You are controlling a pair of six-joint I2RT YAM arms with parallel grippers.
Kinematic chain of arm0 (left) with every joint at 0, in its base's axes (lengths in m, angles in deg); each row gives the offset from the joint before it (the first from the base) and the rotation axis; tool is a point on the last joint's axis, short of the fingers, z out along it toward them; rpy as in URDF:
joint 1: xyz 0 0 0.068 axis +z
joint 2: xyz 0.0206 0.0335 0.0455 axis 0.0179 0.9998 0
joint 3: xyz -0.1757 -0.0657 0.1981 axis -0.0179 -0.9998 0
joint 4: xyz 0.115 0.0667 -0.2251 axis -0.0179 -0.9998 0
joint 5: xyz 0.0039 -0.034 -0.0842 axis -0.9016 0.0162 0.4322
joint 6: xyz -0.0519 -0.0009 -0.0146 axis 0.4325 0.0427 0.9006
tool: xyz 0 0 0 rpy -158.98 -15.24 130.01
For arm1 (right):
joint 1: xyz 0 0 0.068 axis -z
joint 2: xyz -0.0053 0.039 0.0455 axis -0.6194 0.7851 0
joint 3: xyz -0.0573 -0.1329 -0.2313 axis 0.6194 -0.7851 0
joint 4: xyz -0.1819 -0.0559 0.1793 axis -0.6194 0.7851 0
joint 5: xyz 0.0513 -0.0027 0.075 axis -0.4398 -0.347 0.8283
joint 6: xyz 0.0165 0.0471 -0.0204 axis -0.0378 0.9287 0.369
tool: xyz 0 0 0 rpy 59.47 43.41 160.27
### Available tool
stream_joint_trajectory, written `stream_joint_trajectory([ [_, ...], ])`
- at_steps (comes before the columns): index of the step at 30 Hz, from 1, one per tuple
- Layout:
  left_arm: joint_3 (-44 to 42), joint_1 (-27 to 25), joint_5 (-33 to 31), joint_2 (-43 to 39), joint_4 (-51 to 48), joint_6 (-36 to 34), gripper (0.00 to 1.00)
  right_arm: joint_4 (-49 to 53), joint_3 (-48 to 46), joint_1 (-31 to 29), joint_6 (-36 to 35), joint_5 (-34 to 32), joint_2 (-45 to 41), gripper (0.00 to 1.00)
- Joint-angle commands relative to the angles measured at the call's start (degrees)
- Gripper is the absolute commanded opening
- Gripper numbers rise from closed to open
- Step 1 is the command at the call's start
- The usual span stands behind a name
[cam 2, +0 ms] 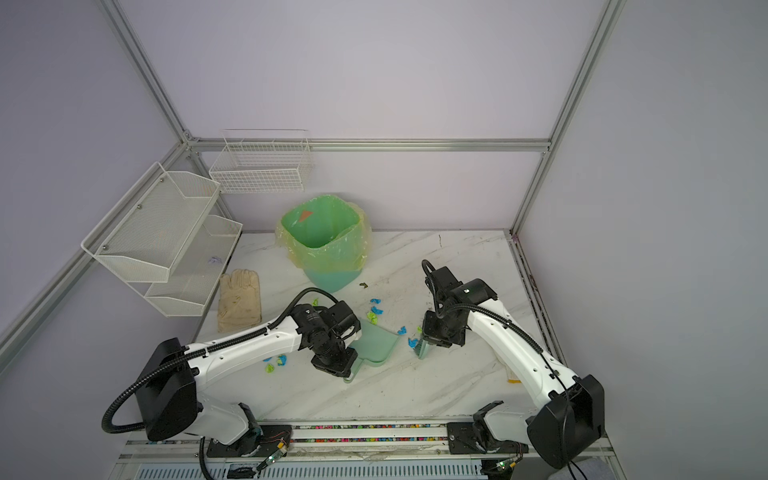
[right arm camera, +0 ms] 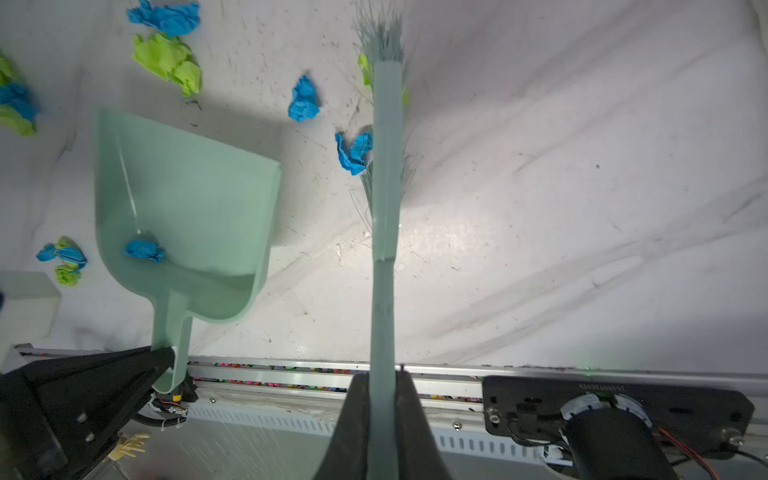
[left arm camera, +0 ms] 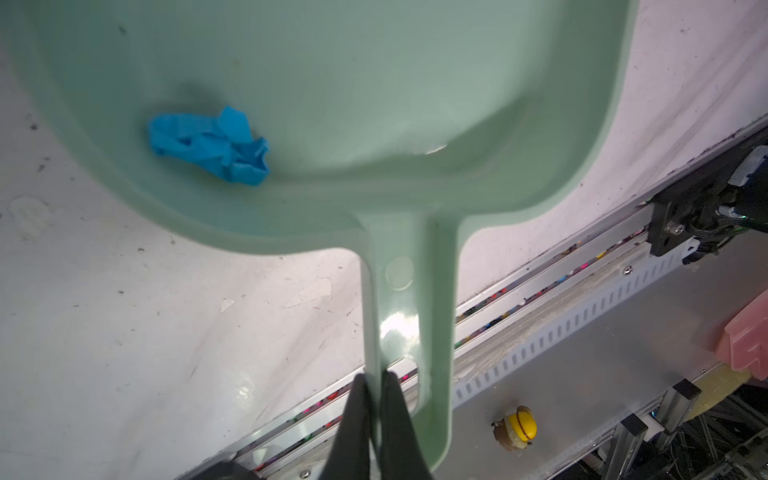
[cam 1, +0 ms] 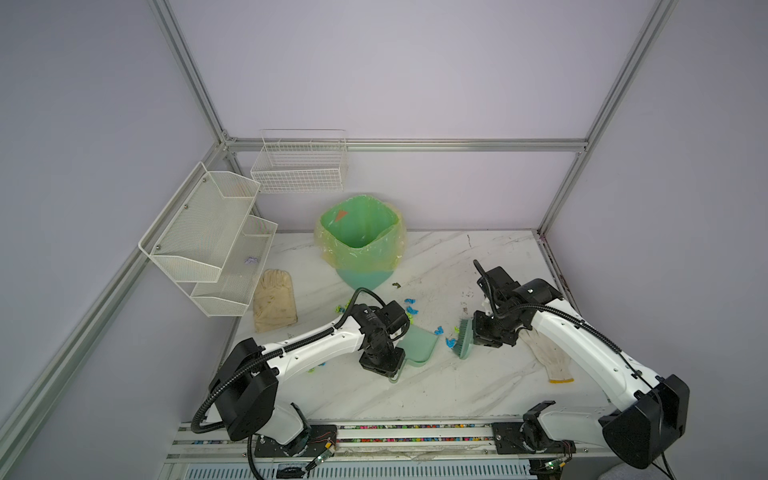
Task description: Sweep away the paper scraps from the table
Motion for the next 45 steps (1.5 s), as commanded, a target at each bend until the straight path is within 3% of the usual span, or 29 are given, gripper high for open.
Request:
stream_joint_trajectory([
  [1,2.49,-0.32,1.11,-0.87,-0.3,0.63,0.0,-5.18,3.05,-0.27,-0.72,1.9,2.48,0.0],
  [10,1.78,-3.2,1.41,-1.23,-1.06,3.74,0.0,-2.13,12.19,-0.32,-2.13,0.8,4.12,0.0],
  [25,4.01,-5.37,3.29,1.52,-0.05,5.68,0.0,2.14,12.64,0.69,-9.72,-16.92,3.5,0.0],
  [28,4.92,-5.43,6.66,2.56,2.35,5.97,0.0,-1.05,10.48,0.66,-10.15,-16.47,3.51,0.0],
  [45,10.28,-5.17,6.72,9.45,1.25,4.91,0.0,-7.81,6.89,0.63,-17.92,-15.95,9.4,0.0],
])
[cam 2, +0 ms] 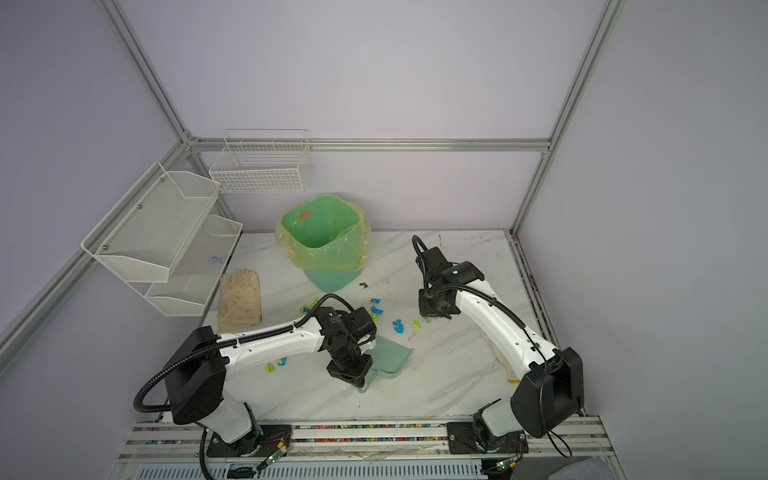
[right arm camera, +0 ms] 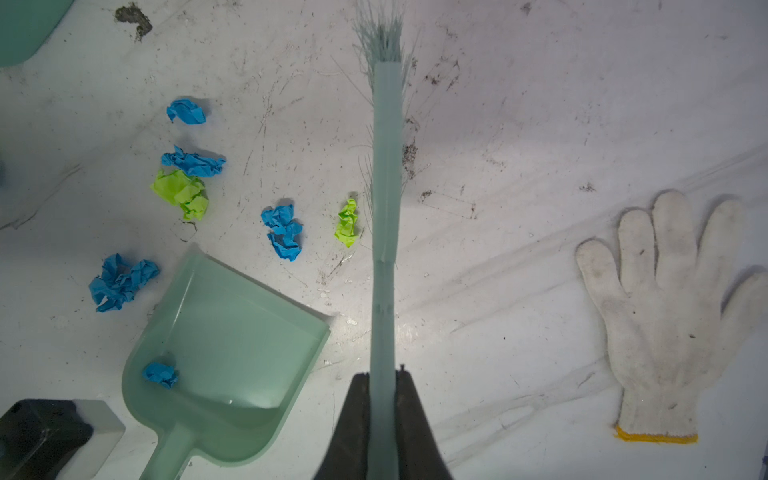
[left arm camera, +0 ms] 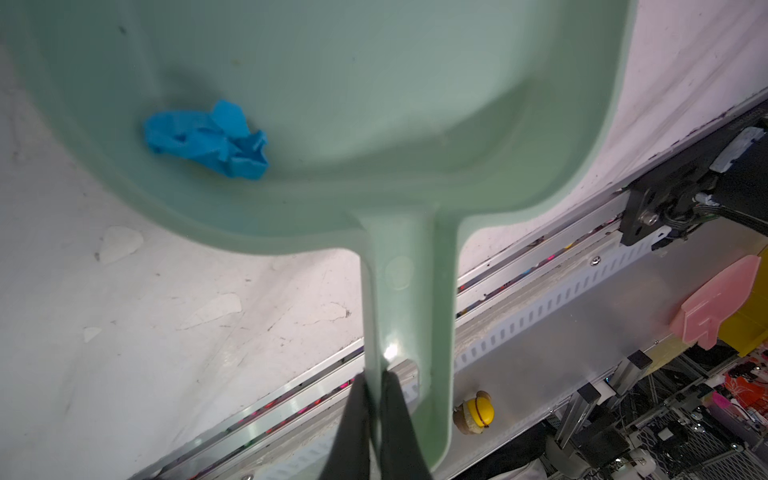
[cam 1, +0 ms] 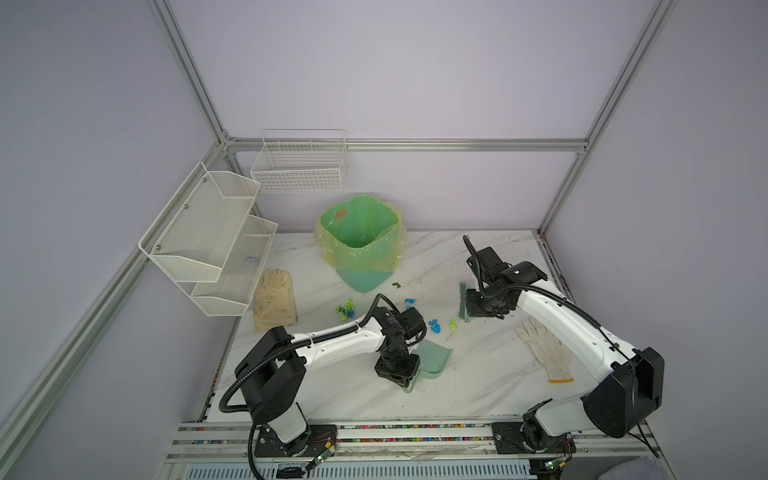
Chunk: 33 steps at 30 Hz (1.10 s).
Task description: Sweep away the paper scraps from the table
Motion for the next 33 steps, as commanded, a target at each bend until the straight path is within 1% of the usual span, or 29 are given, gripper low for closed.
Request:
stream_joint_trajectory([
  [1,6.19,-0.02,1.15,1.14,-0.33,-0.48,0.0,-1.45,-1.1,0.12,-2.51,0.66,0.93,0.0],
  [5,7.62,0.24,2.03,2.66,-0.53,-0.7,0.0,-2.11,-3.42,-0.84,-1.92,6.5,0.27,0.0],
  [10,8.82,1.27,2.58,3.96,-0.62,-0.68,0.0,-2.15,-5.47,-3.37,-1.64,8.89,-3.02,0.0],
  [13,9.8,2.04,2.92,4.88,-0.69,-0.81,0.0,-2.15,-6.0,-6.43,-1.25,11.84,-4.47,0.0],
  [16,10.14,2.52,2.32,5.59,-1.14,-1.43,0.0,-0.52,-6.47,-8.88,-0.45,14.15,-7.91,0.0],
  [18,10.45,2.89,1.65,6.08,-1.86,-1.71,0.0,-0.05,-6.58,-9.13,-0.16,17.05,-10.13,0.0],
  [19,10.72,3.15,1.23,6.33,-2.18,-1.92,0.0,-0.04,-6.46,-9.14,0.75,17.48,-11.27,0.0],
  [21,11.25,3.27,0.83,6.68,-2.78,-2.16,0.0,0.42,-5.32,-9.13,3.0,16.7,-12.56,0.0],
  [26,12.34,3.42,-0.19,7.06,-3.63,-2.36,0.0,1.47,-1.15,-9.13,2.89,10.55,-9.98,0.0],
  [33,11.36,3.43,-0.64,6.15,-3.94,-2.11,0.0,-2.14,0.5,-9.13,0.74,8.85,-3.61,0.0],
])
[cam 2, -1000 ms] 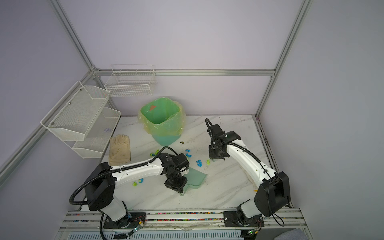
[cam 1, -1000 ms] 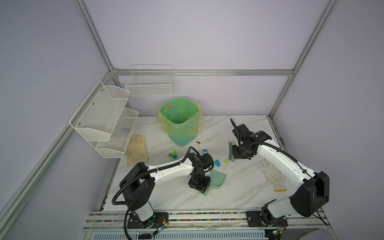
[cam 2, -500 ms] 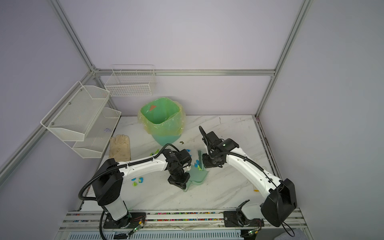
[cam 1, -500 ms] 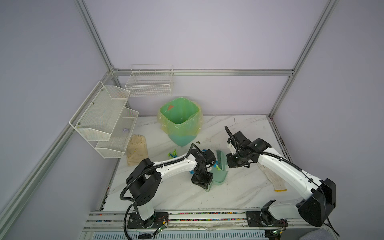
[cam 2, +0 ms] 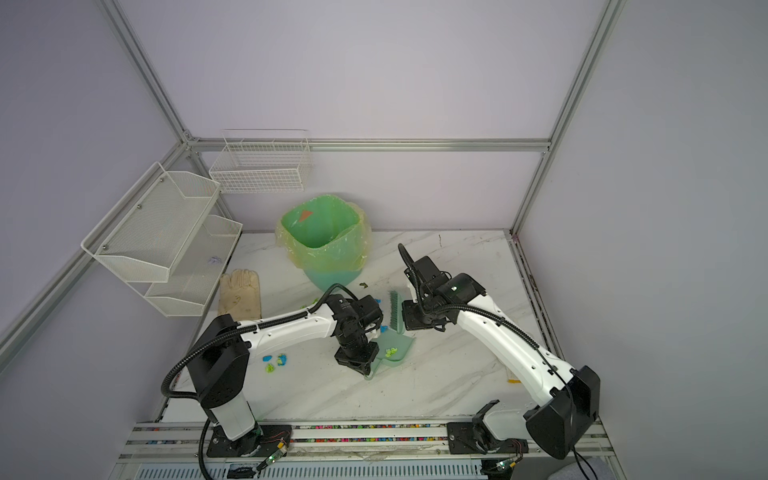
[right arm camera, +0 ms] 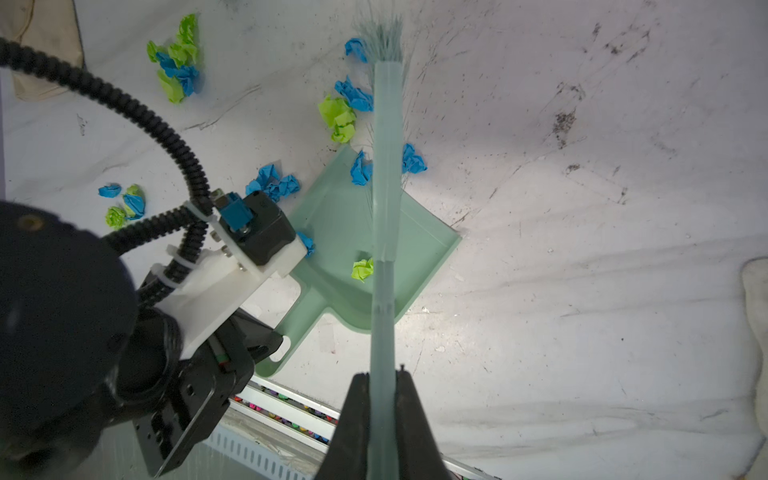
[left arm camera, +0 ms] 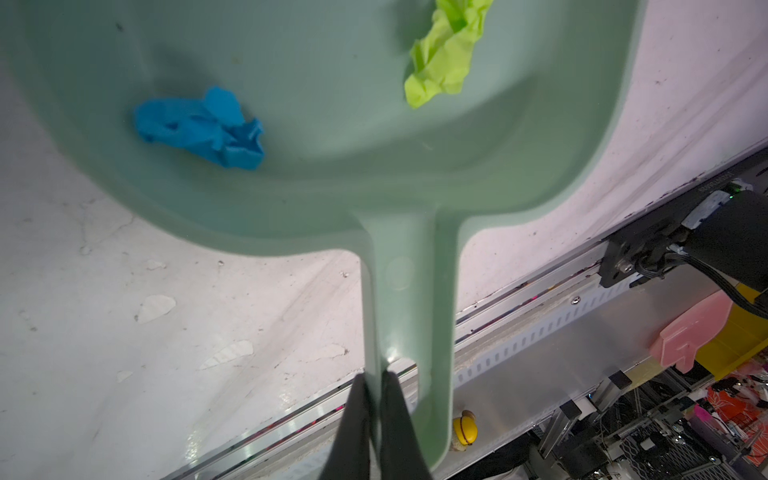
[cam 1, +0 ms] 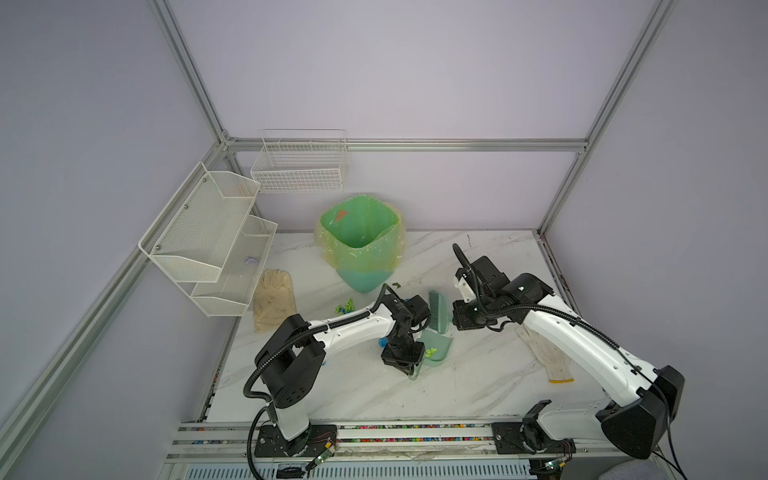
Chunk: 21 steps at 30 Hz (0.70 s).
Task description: Sweep away the paper scraps from the table
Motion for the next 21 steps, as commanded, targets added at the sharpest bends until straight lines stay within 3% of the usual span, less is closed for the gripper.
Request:
stream_joint_trajectory([
  [1,3.53,0.3,-0.51,-0.94,-1.17,-1.03,0.0,-2.03,1.4,-0.01,-0.82,-2.8,2.41,0.0],
  [5,3.24,0.28,-0.63,-1.19,-1.16,-1.09,0.0,-4.2,3.25,-0.01,-1.0,-6.49,4.53,0.0],
  [13,3.28,0.28,-0.35,-1.15,-1.16,-1.2,0.0,-7.57,6.65,0.01,-0.4,-5.2,6.82,0.0],
  [16,3.25,0.29,-0.37,-1.21,-1.16,-1.07,0.0,-6.92,7.98,0.28,-0.27,-7.93,6.86,0.0],
  [21,3.47,0.24,-0.33,-1.01,-1.16,-1.22,0.0,-7.72,5.4,2.36,-3.03,-9.97,8.29,0.0],
])
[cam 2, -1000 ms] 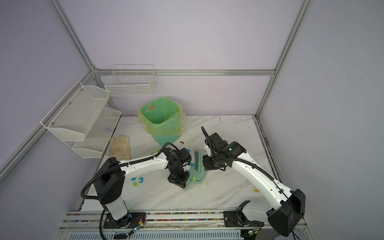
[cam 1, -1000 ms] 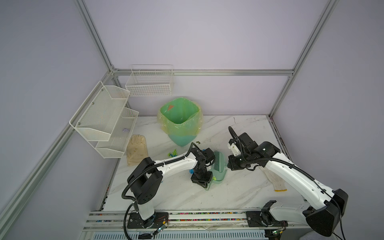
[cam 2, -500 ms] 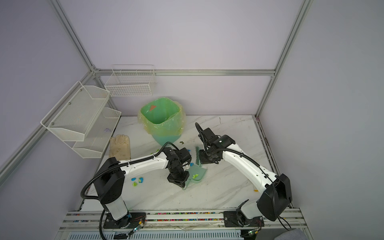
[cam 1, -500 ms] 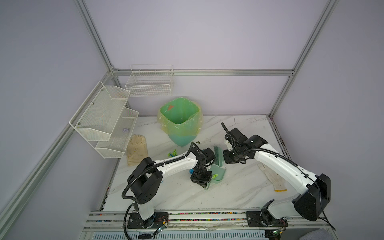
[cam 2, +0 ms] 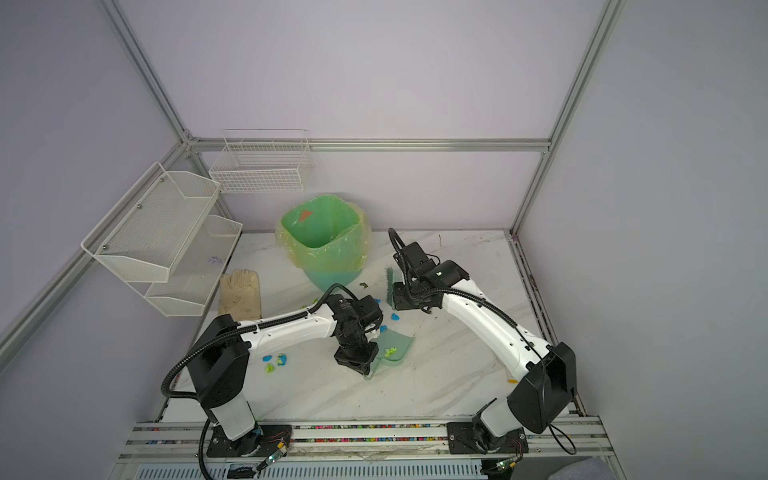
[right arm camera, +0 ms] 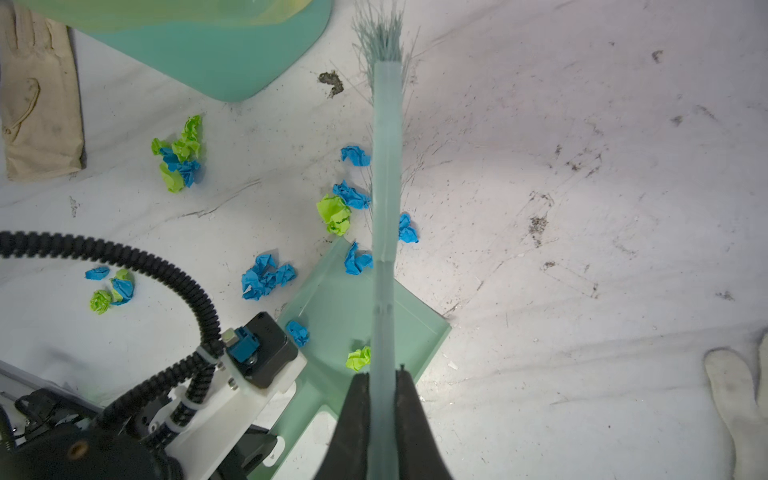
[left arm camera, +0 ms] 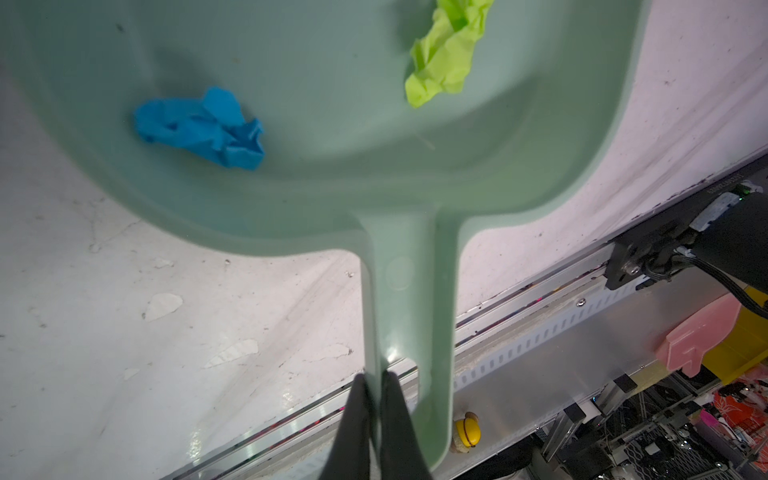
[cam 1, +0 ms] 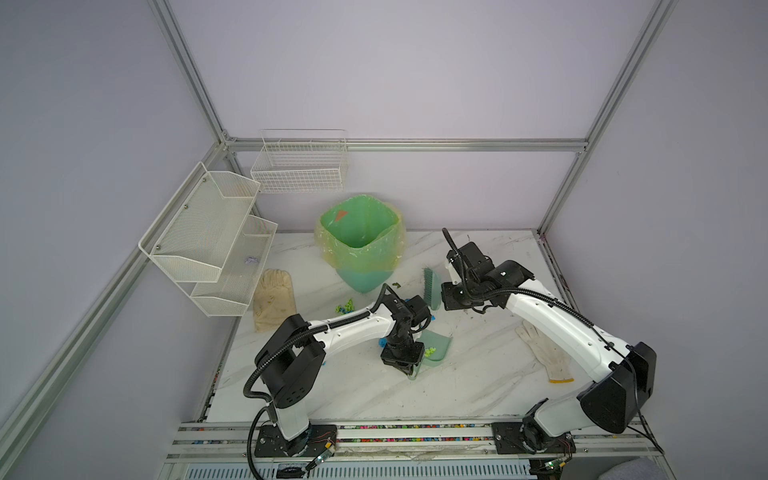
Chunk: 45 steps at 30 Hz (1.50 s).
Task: Sweep away the paper scraps from the table
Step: 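Draw the brush back and sweep more scraps into the dustpan with the right gripper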
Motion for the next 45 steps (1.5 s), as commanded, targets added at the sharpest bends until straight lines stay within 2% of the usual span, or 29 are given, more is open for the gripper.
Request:
stream_joint_trajectory([
  [1,3.52,0.33,0.14,-1.0,-0.94,-1.15,0.0,-1.82,-2.55,1.01,-1.89,-3.5,1.06,0.0],
  [8,3.88,0.27,-0.24,-0.68,-1.07,-1.32,0.0,-8.61,-11.56,1.01,-0.1,3.05,-2.56,0.0],
  [13,3.88,0.29,-0.97,-0.08,-1.31,-1.32,0.0,-8.87,-14.51,0.92,0.78,7.96,-4.35,0.0],
  [17,4.15,0.27,-1.86,-0.09,-1.56,-0.95,0.0,-9.55,-18.08,0.32,2.29,15.27,-9.28,0.0],
  [22,5.29,0.28,-1.54,0.79,-1.81,-0.71,0.0,-8.37,-20.44,0.04,3.84,20.78,-15.1,0.0],
  [27,5.73,0.31,-1.51,1.01,-1.95,-0.78,0.0,-5.17,-18.87,0.03,6.55,18.18,-18.12,0.0],
  [32,5.68,0.24,-1.68,0.9,-2.03,-1.23,0.0,-3.98,-15.98,0.04,7.2,14.06,-17.08,0.0],
  [37,5.59,-1.05,-5.04,0.9,-2.74,-1.33,0.0,-1.52,-14.85,0.2,7.48,7.6,-14.82,0.0],
  [41,7.44,-2.58,-8.25,1.25,-4.18,-1.23,0.0,-0.89,-13.72,0.97,7.25,5.86,-14.76,0.0],
  [45,9.55,-2.9,-8.59,1.41,-5.19,-1.5,0.0,0.78,-11.97,2.98,5.83,4.52,-14.77,0.0],
])
